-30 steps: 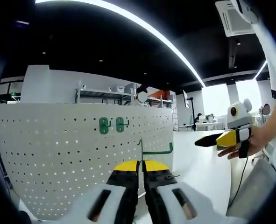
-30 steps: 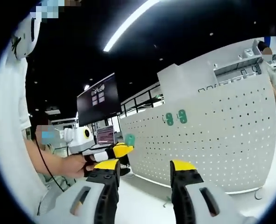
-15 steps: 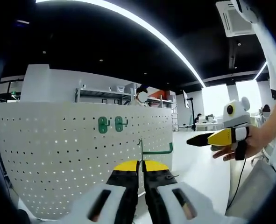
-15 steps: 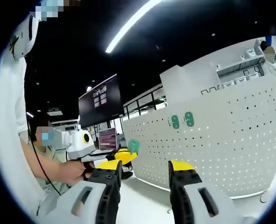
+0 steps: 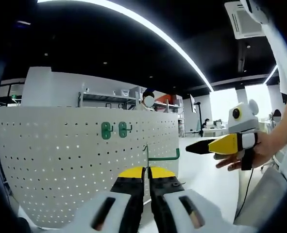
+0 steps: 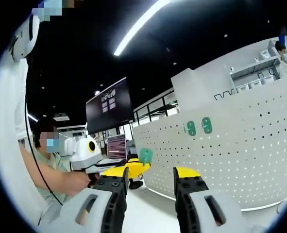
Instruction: Insert the hook assembly into the mounting plate slot until the hook locks in place.
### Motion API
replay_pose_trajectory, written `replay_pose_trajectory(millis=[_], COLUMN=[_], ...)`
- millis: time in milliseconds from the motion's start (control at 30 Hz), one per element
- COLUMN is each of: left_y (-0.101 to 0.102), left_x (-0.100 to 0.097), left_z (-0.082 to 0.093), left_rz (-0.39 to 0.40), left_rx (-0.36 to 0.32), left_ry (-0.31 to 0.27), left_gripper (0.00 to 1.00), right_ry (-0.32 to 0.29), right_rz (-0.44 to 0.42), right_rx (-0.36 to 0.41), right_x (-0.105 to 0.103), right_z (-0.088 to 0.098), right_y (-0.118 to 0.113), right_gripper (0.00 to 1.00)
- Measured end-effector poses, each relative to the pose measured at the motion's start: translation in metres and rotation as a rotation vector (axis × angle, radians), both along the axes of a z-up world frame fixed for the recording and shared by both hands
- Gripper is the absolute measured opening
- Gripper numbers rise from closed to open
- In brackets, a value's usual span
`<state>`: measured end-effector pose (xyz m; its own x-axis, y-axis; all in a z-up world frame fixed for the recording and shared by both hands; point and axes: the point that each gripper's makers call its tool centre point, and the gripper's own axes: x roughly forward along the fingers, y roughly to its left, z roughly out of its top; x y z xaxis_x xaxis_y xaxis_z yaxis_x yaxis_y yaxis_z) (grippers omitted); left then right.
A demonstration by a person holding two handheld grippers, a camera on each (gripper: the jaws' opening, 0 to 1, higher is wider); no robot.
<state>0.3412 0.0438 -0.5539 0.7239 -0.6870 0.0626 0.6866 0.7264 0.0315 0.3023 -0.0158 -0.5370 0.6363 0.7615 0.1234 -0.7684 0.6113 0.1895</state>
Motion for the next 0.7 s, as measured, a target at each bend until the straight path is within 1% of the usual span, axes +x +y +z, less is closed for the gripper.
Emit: replay_pose_trajectory(millis=[367, 567, 700], left_y=[-0.003, -0.003, -0.003], left_x=[-0.002, -0.002, -0.003], left_z=[0.001, 0.001, 0.001], left_rz=[-0.004, -0.004, -0.004], left_rx=[-0.001, 0.000, 0.002], left_ry=[-0.001, -0.002, -0.002], left_gripper=[0.02, 0.02, 0.02], right_ry=[-0.015, -0.012, -0.011], right_rz=[0.020, 0.027, 0.034], right_rx=[-0.001, 0.001, 0.001], right_x=[0.006, 0.007, 0.008], right_z=[0.006, 0.005, 0.005], right_y=[0.014, 0.017, 0.022], right_gripper=[0.34, 0.33, 0.31])
